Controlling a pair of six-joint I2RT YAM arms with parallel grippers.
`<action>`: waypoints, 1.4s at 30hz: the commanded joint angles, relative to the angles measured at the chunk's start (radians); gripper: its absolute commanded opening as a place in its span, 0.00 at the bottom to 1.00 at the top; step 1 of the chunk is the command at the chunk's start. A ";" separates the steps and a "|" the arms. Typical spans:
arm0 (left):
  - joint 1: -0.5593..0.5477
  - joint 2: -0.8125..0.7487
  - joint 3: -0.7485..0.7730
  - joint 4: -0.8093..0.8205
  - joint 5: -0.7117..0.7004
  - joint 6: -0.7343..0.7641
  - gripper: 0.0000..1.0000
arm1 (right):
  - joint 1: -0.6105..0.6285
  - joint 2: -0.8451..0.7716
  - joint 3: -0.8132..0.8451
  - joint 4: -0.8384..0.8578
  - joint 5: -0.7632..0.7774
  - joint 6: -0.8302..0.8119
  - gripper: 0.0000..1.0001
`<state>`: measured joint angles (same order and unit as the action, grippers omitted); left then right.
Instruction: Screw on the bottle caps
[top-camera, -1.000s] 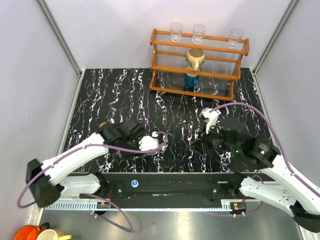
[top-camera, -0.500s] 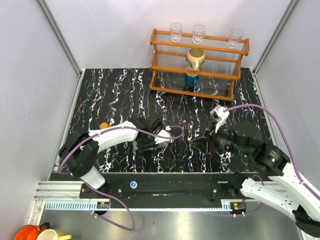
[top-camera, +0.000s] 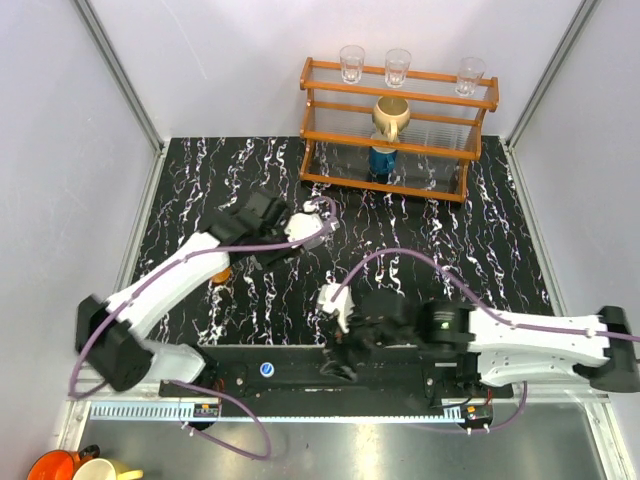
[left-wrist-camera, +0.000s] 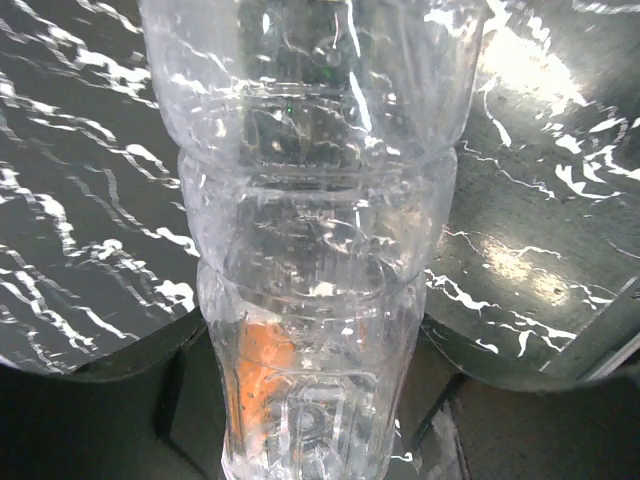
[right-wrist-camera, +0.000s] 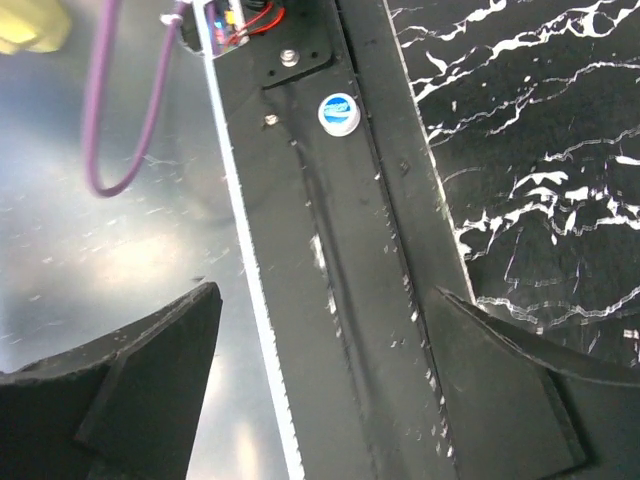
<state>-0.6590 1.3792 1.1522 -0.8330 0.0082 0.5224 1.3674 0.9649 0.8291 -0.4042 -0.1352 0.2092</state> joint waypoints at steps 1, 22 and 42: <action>0.006 -0.166 0.044 -0.107 0.081 -0.016 0.53 | 0.010 0.092 -0.063 0.321 0.060 -0.080 0.92; 0.006 -0.258 -0.017 -0.149 0.133 -0.065 0.55 | 0.058 0.820 -0.107 1.285 0.177 -0.183 0.87; 0.009 -0.266 -0.042 -0.143 0.151 -0.074 0.55 | 0.150 0.914 -0.101 1.274 0.241 -0.269 0.88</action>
<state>-0.6537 1.1225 1.1023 -1.0019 0.1329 0.4686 1.4990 1.8576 0.7013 0.8116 0.0444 -0.0299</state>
